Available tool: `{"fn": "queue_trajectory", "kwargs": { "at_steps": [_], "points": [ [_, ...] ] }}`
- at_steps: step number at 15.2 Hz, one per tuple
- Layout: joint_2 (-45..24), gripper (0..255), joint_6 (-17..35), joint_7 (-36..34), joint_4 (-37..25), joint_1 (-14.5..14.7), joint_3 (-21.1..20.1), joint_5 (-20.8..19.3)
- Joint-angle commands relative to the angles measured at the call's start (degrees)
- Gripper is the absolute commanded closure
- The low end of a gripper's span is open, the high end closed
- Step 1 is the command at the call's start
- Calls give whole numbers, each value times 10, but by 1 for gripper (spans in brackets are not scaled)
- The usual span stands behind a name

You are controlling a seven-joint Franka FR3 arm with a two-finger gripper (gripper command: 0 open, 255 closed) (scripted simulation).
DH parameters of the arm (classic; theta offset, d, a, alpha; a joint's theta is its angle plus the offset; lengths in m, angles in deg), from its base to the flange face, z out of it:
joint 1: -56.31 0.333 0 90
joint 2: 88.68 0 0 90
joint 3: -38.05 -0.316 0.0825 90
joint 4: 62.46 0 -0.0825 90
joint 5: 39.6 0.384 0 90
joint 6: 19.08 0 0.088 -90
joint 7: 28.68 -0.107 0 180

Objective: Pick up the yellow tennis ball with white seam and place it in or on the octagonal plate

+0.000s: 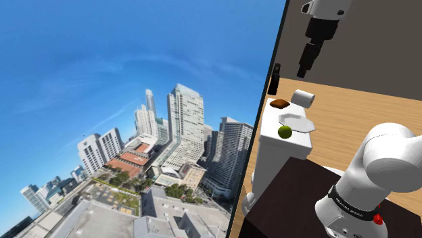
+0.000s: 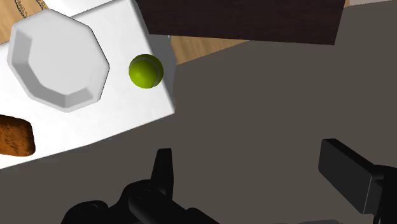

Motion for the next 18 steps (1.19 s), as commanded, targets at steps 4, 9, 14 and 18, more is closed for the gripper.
{"fn": "queue_trajectory", "kwargs": {
  "at_steps": [4,9,14,18],
  "points": [
    [-6,0,40,12,44,-7,24,-10],
    [-31,0,109,33,108,-21,65,-27],
    [-74,0,184,55,159,-36,109,-45],
    [-125,0,249,73,188,-46,145,-57]
  ]
}}
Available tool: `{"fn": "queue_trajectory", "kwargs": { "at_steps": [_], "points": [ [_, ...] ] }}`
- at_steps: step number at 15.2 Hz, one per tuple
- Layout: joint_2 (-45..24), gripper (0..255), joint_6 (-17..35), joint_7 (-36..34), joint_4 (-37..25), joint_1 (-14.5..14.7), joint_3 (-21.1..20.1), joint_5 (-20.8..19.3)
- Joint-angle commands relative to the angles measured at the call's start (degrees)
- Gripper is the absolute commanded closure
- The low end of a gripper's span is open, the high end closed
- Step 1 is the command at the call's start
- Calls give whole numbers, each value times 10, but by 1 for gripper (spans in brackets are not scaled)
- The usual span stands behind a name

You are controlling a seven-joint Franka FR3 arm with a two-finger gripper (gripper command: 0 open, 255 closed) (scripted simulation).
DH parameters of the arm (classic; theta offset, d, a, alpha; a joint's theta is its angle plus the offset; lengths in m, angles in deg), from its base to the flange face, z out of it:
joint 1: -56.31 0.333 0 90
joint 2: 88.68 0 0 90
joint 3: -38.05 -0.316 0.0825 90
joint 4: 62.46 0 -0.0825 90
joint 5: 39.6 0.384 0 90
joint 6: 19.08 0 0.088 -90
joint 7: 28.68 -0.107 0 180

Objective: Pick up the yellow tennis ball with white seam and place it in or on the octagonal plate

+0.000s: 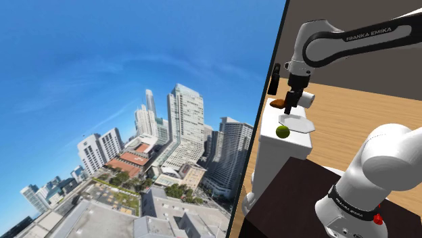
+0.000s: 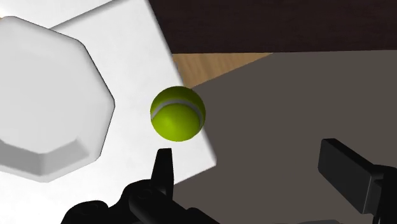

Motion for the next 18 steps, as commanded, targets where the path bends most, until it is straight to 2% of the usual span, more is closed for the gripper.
{"fn": "queue_trajectory", "kwargs": {
  "at_steps": [1,8,15,18],
  "points": [
    [-29,0,32,13,10,-6,20,-6],
    [-150,0,147,53,32,-13,82,-9],
    [-189,0,215,59,63,-11,94,-8],
    [-192,0,221,59,65,-11,95,-7]
  ]
}}
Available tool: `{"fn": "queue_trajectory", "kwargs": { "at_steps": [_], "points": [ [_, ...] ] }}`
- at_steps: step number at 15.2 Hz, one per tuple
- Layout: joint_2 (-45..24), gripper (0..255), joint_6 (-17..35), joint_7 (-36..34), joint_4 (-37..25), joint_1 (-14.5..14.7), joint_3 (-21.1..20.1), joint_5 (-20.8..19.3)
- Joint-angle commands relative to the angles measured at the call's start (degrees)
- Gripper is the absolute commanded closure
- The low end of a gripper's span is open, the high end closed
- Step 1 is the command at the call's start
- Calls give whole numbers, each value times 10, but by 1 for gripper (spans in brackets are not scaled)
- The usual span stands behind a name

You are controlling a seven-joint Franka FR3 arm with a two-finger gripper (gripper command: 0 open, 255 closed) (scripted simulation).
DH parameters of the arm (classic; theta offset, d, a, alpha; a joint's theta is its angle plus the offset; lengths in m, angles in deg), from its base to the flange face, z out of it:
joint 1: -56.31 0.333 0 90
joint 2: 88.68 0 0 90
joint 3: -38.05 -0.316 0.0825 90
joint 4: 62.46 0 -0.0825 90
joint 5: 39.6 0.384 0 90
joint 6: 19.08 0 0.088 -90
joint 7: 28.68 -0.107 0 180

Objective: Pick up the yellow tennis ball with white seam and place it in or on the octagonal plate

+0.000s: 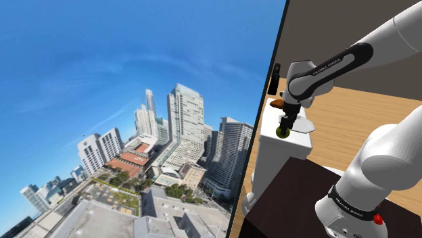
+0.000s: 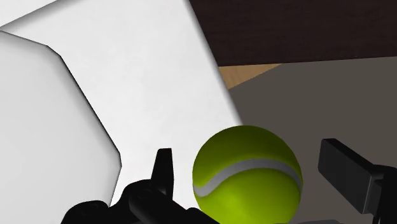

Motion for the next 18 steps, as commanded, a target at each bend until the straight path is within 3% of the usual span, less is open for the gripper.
{"fn": "queue_trajectory", "kwargs": {
  "at_steps": [1,5,6,15,18],
  "points": [
    [-2,0,3,0,1,0,0,0],
    [-1,0,3,0,1,0,0,0],
    [-1,255,3,0,1,0,0,0],
    [-2,255,3,0,1,0,0,0],
    [21,255,-28,-4,-8,-2,-5,-3]
  ]
}}
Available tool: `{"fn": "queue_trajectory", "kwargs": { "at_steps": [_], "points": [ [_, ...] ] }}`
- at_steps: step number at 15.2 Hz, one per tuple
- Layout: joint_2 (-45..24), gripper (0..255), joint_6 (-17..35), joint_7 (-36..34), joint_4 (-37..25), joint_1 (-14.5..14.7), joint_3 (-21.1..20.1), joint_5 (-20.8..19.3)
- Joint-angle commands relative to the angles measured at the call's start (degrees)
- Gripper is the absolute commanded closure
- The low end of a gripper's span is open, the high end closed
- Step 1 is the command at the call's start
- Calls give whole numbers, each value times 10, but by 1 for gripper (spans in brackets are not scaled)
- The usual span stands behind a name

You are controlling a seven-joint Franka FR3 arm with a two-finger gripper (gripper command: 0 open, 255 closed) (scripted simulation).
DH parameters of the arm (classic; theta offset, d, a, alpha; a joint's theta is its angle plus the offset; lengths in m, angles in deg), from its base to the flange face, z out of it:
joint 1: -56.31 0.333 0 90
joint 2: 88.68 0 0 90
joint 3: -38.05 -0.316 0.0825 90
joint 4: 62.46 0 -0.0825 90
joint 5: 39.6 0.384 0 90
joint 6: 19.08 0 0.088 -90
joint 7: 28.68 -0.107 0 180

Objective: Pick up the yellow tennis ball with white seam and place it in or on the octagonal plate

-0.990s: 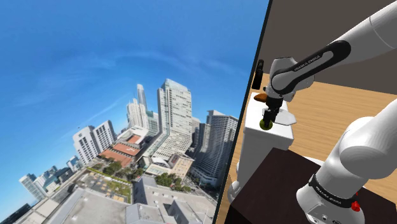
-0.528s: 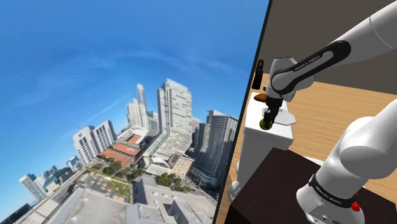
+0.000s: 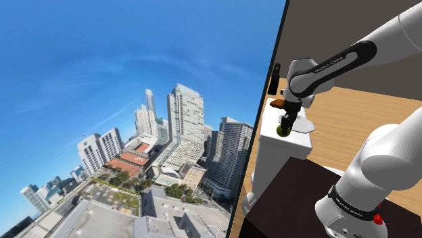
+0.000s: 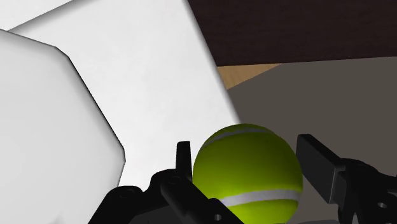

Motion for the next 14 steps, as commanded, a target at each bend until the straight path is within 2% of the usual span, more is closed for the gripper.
{"fn": "queue_trajectory", "kwargs": {
  "at_steps": [1,14],
  "points": [
    [14,255,-20,-3,-6,-1,-4,-2],
    [83,255,-136,-10,-54,-6,-26,-2]
  ]
}}
